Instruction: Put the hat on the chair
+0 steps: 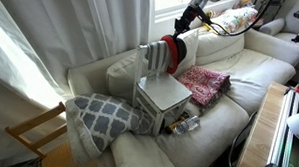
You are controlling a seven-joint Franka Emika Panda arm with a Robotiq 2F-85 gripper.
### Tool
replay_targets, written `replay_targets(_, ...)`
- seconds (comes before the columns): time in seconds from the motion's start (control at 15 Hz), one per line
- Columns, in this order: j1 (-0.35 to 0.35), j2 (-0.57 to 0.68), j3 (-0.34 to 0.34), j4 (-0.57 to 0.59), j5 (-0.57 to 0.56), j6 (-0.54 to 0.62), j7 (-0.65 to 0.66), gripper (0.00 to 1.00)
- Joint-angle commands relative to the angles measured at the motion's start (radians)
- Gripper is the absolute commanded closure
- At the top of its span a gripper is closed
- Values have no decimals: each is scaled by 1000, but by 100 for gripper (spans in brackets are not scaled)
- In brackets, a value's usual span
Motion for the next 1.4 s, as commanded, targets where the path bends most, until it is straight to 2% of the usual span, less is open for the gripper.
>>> replay_targets(0.0, -7, 9, -18, 25, 7, -7, -11, 99)
replay_targets(0.47, -9, -2, -56, 24, -16, 17, 4, 99)
replay_targets(0.73, 9, -38, -110, 2, -127, 85, 71, 99)
replay_targets(1.07, 30, -109, -166, -58, -380, 97, 194, 99)
replay_targets(1.33, 76, -181, -212, -136, -624, 36, 305, 99)
